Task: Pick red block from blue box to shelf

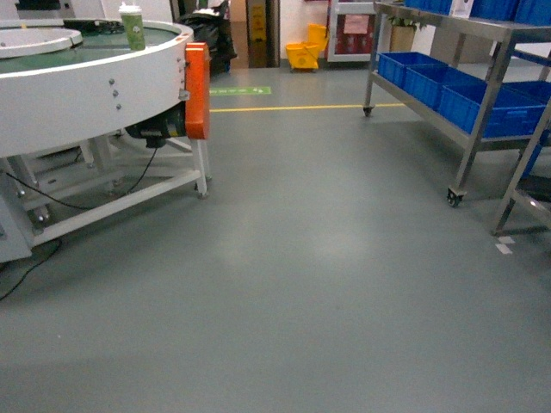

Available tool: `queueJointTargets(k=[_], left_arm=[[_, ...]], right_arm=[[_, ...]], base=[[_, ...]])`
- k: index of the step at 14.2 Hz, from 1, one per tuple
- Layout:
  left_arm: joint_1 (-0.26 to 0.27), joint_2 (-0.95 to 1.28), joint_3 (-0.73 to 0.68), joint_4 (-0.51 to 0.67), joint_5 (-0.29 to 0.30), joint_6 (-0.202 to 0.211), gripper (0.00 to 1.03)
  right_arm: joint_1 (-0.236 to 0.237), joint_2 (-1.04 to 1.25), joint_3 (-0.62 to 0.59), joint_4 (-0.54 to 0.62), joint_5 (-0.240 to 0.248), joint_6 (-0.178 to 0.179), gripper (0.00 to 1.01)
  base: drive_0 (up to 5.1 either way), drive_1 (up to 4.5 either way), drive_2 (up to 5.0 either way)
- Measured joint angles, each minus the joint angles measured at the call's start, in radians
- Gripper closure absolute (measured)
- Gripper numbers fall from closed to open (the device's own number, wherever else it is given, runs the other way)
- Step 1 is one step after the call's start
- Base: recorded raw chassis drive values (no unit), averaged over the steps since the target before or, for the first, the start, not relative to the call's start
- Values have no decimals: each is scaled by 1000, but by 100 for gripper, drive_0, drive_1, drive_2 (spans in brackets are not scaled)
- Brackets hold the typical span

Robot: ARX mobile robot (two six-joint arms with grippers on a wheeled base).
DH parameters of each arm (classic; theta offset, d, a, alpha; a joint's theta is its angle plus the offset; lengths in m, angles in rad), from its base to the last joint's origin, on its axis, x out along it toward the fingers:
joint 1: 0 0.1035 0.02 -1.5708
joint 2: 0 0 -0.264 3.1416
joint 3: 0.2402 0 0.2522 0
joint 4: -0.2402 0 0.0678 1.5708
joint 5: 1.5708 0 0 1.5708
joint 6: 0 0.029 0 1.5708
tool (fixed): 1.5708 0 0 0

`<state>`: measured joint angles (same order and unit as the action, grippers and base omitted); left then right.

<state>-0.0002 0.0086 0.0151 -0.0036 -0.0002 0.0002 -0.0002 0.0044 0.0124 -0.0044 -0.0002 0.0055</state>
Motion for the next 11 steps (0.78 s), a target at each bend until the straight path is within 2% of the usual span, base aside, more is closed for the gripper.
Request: queueJointTargets(k=[11], left_arm=[[0,0,0,-1,0,0,5]], right_arm=[[0,0,0,-2,0,0,72]], base=[[8,442,-425]])
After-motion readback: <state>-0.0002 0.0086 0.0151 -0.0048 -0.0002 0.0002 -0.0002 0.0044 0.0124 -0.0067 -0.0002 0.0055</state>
